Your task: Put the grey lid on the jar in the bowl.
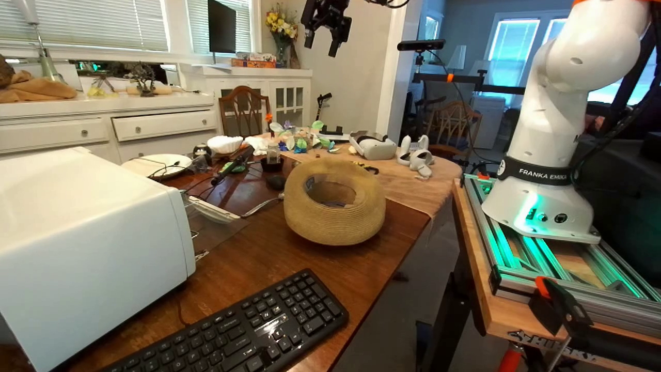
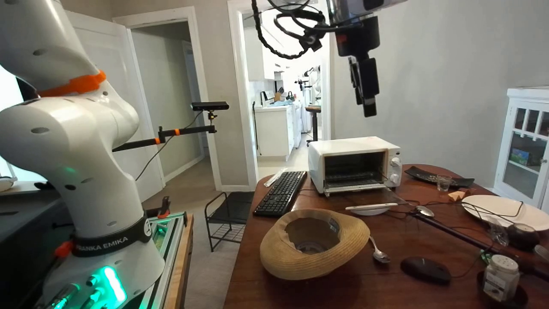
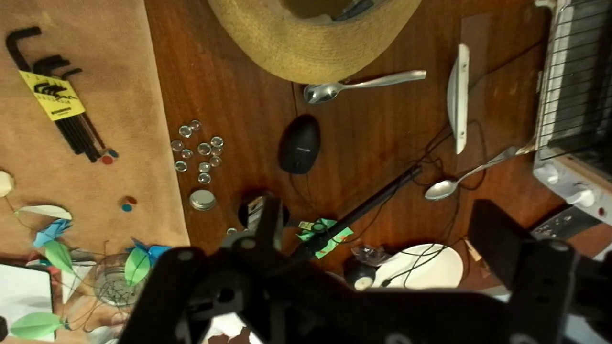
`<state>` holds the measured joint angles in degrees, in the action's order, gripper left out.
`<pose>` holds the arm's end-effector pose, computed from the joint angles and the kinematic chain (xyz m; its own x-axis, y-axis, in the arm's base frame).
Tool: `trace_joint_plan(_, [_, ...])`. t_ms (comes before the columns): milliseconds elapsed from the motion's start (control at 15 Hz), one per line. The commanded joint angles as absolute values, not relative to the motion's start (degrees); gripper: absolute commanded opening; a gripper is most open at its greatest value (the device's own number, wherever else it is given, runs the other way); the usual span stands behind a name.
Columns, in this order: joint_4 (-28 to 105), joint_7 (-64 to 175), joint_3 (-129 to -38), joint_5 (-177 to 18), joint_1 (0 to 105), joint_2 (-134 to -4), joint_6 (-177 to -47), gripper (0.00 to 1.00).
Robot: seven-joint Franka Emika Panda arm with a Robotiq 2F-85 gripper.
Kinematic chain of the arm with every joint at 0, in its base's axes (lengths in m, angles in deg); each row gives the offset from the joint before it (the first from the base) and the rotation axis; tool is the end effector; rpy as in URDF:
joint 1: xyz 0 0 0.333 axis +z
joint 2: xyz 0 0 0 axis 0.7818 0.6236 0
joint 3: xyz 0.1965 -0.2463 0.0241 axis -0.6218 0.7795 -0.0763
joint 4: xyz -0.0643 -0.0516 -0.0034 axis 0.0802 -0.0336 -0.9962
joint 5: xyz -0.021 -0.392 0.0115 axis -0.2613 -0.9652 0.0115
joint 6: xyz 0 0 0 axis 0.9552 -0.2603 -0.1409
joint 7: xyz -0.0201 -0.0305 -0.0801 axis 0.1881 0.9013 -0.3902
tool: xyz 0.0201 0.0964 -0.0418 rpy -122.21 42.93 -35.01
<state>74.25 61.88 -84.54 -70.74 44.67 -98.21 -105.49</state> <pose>0.4962 -0.0837 0.4836 0.8919 -0.4108 0.1893 -0.3878 -0.9099 -0.1473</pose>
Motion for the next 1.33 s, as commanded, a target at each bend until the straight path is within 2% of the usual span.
trace_joint_plan(0, [65.82,65.30,-83.31,-72.09,43.84,-86.88,-108.05,1.00])
trace_joint_plan(267, [57.30,68.99,-80.44,-68.59,42.85,-76.88,-109.40,1.00])
trace_joint_plan(333, [62.51,66.68,-80.84,-70.20,43.66,-81.89,-109.96,1.00])
trace_joint_plan(1267, [58.63,68.59,-79.30,-69.76,42.57,-78.39,-110.05,1.00])
